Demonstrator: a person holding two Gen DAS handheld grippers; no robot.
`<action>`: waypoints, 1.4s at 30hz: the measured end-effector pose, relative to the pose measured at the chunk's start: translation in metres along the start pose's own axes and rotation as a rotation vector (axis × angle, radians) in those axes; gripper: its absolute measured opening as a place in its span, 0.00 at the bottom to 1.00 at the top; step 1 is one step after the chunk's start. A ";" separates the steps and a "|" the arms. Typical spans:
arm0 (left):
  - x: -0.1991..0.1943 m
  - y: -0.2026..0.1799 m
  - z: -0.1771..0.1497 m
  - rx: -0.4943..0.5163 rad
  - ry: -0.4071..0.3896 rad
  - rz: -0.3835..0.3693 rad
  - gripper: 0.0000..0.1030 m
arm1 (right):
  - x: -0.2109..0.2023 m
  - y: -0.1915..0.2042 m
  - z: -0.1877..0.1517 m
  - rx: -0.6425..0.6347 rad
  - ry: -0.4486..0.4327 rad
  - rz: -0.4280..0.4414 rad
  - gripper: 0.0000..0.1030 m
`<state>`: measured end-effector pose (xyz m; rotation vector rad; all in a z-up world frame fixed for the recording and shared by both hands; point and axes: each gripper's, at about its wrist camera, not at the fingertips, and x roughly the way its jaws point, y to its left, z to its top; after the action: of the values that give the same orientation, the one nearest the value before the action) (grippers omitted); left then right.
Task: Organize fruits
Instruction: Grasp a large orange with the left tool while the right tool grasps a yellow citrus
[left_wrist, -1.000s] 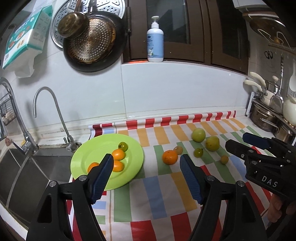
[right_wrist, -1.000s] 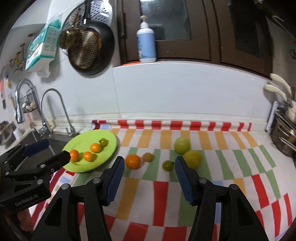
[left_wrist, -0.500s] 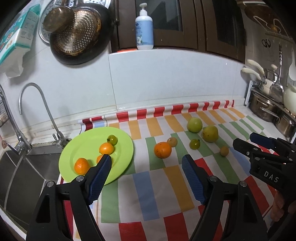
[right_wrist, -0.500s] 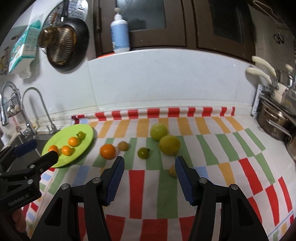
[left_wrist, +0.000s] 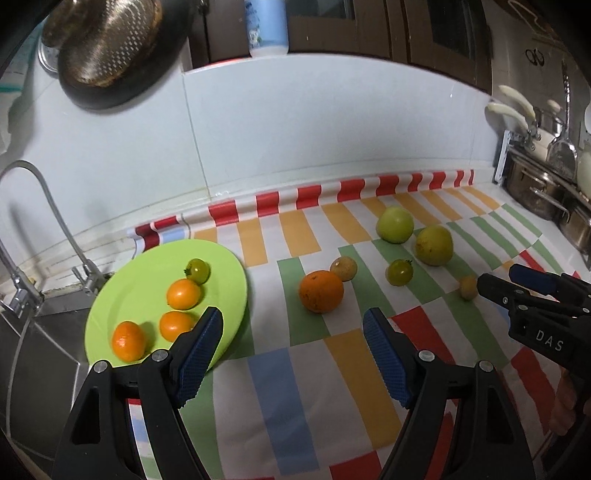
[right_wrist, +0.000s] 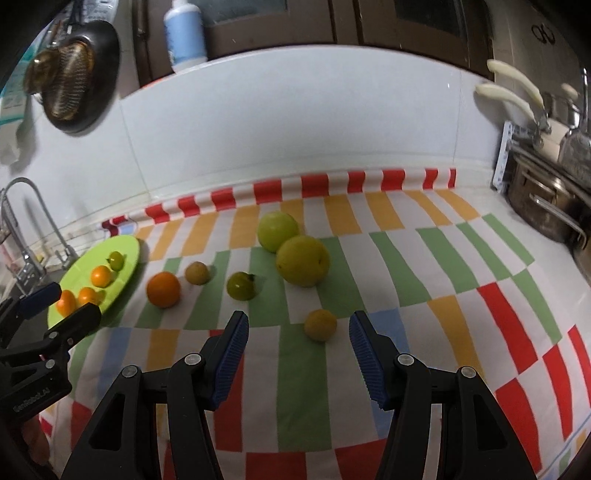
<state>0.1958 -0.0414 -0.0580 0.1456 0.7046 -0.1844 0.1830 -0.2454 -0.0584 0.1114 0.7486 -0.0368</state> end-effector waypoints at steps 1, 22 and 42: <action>0.004 0.000 0.000 0.005 0.007 -0.005 0.76 | 0.004 -0.001 -0.001 0.002 0.010 -0.002 0.56; 0.088 -0.009 0.017 0.020 0.138 -0.114 0.60 | 0.057 -0.011 -0.001 0.046 0.115 -0.029 0.45; 0.086 -0.018 0.021 0.065 0.126 -0.141 0.41 | 0.057 -0.008 0.003 -0.002 0.092 -0.012 0.27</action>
<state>0.2687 -0.0734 -0.0998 0.1711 0.8355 -0.3357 0.2262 -0.2529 -0.0953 0.1071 0.8407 -0.0425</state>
